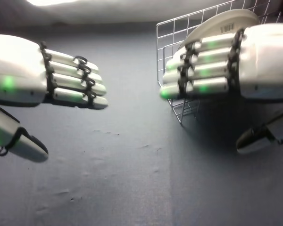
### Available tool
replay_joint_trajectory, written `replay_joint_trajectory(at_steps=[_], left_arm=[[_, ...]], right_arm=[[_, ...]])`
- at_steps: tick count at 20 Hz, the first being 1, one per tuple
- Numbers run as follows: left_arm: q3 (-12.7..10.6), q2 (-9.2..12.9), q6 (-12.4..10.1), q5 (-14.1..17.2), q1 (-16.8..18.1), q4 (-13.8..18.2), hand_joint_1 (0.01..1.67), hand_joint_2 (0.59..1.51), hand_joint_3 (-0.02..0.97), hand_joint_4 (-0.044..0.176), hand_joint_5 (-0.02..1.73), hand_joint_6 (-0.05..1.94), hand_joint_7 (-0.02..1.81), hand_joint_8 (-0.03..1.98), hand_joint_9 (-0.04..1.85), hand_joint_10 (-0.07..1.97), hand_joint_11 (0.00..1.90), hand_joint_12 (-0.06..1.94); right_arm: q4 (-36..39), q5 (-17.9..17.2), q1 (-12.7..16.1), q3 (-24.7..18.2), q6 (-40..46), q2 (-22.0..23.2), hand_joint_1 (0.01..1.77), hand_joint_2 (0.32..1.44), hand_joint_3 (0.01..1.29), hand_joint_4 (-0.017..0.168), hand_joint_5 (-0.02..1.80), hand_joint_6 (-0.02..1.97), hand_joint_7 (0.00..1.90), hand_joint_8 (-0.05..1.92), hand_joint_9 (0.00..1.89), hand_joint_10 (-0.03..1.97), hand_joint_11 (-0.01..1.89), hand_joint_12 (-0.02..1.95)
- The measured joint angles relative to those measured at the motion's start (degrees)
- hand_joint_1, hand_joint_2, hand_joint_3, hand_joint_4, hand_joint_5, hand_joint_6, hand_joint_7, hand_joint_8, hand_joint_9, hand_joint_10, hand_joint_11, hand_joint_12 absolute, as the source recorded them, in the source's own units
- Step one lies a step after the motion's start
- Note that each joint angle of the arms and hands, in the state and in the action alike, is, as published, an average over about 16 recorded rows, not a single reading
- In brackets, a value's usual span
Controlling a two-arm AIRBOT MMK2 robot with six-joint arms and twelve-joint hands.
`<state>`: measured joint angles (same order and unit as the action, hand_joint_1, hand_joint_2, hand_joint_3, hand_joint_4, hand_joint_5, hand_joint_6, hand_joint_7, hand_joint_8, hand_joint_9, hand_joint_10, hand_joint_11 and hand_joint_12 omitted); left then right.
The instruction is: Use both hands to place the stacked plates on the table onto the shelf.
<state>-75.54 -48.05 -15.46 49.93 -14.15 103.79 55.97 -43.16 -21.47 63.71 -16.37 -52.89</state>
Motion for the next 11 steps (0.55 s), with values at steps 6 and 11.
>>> replay_joint_trajectory(at_steps=[6,11], left_arm=[[2.7,0.3,-0.1,0.0,-0.1,0.8,0.02,1.146,0.019,0.003,0.02,0.01,0.02,0.01,0.02,0.02,0.02,0.01],[3.5,0.4,-0.1,-0.2,-0.1,1.5,0.02,1.146,0.02,0.003,0.02,0.01,0.02,0.01,0.02,0.02,0.02,0.01]], right_arm=[[8.1,-1.0,0.4,0.1,-0.4,-0.5,0.69,0.92,0.01,0.005,0.03,0.02,0.05,0.0,0.04,0.01,0.02,0.19],[9.8,-1.3,0.6,0.1,-0.4,-0.8,0.67,0.91,0.01,0.004,0.02,0.02,0.02,0.0,0.02,0.01,0.02,0.05]])
